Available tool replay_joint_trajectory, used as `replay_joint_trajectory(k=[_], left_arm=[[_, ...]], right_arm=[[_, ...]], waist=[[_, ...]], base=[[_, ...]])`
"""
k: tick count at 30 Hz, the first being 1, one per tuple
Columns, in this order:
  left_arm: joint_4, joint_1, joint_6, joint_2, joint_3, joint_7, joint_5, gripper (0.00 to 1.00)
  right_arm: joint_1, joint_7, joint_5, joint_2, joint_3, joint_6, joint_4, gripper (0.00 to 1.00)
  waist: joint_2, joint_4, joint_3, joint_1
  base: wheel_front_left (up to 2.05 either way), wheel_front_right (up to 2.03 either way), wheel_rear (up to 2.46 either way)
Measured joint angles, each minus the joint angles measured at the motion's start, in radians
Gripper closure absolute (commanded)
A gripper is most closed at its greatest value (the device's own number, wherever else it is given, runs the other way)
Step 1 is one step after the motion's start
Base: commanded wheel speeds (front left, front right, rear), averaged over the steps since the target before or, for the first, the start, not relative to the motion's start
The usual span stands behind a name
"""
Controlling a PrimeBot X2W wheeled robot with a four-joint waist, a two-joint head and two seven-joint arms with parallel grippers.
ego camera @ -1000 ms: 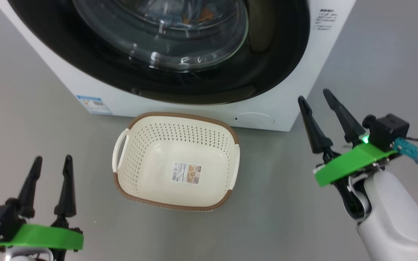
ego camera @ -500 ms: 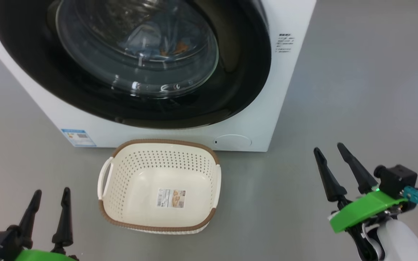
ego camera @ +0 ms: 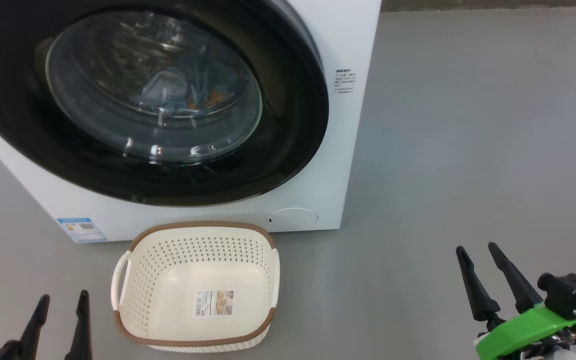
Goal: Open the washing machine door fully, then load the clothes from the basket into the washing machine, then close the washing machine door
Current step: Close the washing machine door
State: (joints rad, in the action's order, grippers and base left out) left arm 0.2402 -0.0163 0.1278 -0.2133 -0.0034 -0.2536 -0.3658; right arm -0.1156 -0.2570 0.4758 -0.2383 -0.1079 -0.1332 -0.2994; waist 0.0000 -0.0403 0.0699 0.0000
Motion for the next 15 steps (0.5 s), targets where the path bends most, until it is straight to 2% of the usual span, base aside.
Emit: replay_joint_trajectory(k=[15], left_arm=[[0.002, -0.027, 0.000, 0.001, 0.016, 0.000, 0.004, 0.00]], right_arm=[[0.106, 0.000, 0.003, -0.010, 0.090, 0.000, 0.036, 0.00]], waist=[[0.0000, -0.052, -0.037, 0.0000]], base=[[0.00, 0.00, 0.00]])
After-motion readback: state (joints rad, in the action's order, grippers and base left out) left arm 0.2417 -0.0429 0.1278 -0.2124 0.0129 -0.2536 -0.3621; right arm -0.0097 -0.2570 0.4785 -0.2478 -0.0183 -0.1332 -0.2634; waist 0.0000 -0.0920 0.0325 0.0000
